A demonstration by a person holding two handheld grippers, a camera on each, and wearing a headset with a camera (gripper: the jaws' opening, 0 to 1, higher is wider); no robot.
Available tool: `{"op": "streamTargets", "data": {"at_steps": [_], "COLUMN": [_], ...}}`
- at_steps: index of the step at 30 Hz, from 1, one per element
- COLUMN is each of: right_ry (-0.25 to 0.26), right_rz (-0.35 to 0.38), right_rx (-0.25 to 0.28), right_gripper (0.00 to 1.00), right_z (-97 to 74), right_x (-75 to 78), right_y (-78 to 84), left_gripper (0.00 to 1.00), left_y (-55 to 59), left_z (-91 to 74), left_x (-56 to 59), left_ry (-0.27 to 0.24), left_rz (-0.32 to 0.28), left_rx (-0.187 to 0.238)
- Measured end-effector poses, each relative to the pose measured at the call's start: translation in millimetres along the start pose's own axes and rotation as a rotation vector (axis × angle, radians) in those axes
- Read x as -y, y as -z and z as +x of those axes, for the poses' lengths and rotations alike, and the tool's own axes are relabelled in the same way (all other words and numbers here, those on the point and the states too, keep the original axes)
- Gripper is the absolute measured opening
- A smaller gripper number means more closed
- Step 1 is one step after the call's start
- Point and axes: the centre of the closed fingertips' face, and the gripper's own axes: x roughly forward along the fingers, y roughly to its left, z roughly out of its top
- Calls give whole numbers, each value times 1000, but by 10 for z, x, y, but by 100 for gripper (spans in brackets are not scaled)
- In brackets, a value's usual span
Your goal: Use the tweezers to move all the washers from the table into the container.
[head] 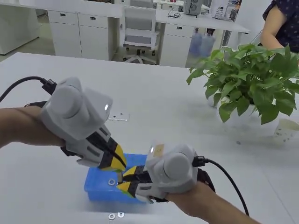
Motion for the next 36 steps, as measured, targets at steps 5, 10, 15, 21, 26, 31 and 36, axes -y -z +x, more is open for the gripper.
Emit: {"op": "streamTargets", "data": {"at_steps": [5,10,15,21,26,31,36], "right_ry": [-5,-14,-20,-27,-36,-43,-51], "right_rz": [3,10,13,16,20,25,33], "right_rx": [-6,-12,-21,-27,-34,-41,-47], "right_gripper": [11,11,11,11,11,11,11], "right_z": [0,14,32,69,111,142,170], "right_x": [-71,-124,-169,-202,-250,-267,-282], "right_y": [47,99,164,221,282,327,382], "left_gripper": [5,5,5,5,5,5,5], "left_y": [19,44,82,116,158,193,236], "left_z": [31,73,121,187,232,276,314], "left_x": [70,126,159,200,227,238,251], "left_ry": [8,18,26,36,45,55,62], "left_rz": [-4,-11,-12,-10,-14,-20,-32], "left_rx": [4,9,10,14,14,14,17]}}
